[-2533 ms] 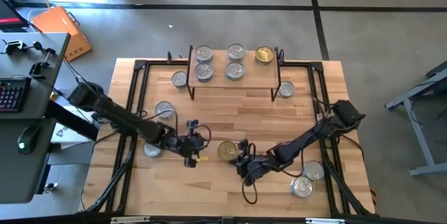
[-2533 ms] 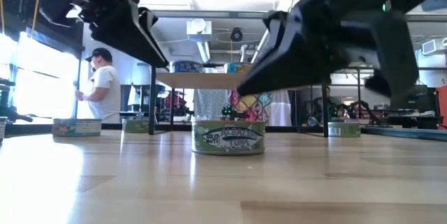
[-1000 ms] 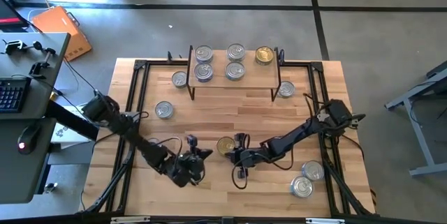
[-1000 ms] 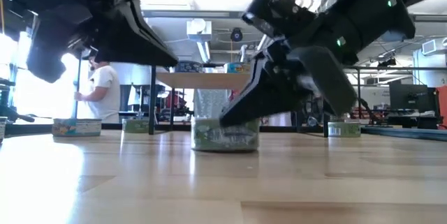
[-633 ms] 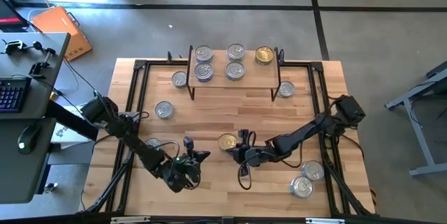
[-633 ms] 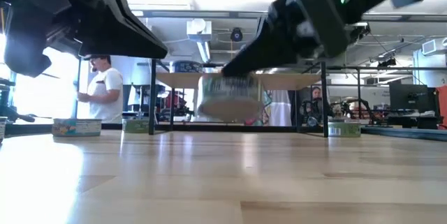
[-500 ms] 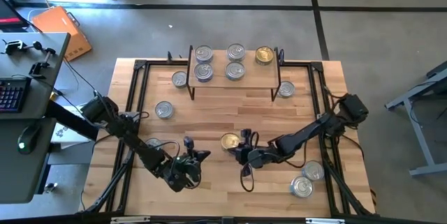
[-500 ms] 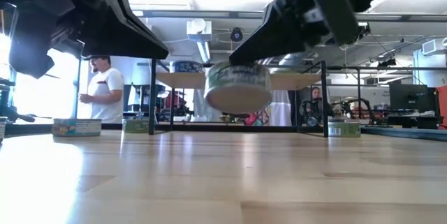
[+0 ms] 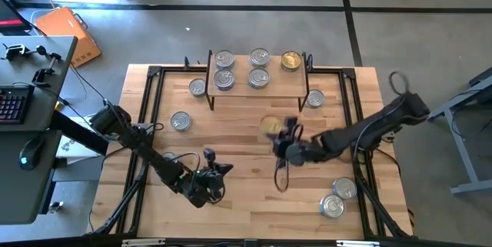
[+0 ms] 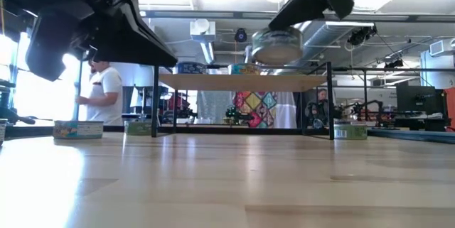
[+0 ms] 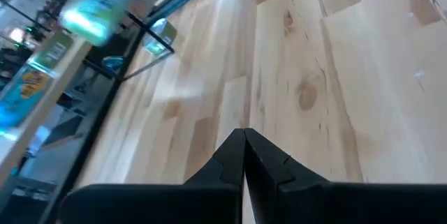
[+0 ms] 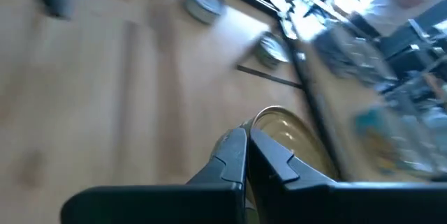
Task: Stack canned seafood by type on shelf
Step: Put the green tuna can on the shelf
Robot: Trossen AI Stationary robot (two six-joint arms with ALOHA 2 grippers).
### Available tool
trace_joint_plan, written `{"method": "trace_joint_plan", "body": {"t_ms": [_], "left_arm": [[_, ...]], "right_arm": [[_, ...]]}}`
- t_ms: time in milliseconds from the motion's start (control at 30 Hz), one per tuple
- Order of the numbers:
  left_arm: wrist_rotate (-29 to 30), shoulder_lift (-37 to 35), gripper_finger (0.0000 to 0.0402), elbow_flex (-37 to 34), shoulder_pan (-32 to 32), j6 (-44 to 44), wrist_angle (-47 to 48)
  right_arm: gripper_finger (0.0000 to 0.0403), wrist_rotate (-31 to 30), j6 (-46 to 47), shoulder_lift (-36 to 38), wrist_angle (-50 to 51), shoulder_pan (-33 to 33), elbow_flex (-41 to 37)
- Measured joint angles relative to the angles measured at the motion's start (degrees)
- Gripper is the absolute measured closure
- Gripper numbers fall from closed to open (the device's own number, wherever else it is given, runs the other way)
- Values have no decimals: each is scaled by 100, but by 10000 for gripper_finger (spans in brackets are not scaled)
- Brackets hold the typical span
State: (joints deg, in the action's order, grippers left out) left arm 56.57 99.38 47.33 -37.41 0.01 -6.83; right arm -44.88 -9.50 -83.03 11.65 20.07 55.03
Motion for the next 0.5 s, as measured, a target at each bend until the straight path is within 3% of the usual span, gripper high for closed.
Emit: {"method": "trace_joint_plan", "body": {"t_ms": [133, 500], "left_arm": [[-230, 0, 401, 0, 93, -48, -24], [-259, 2, 401, 0, 179, -97, -37]], "right_arm": [[403, 135, -489, 560, 616, -810, 6], [403, 2044, -1307, 790, 776, -3455, 8]]}}
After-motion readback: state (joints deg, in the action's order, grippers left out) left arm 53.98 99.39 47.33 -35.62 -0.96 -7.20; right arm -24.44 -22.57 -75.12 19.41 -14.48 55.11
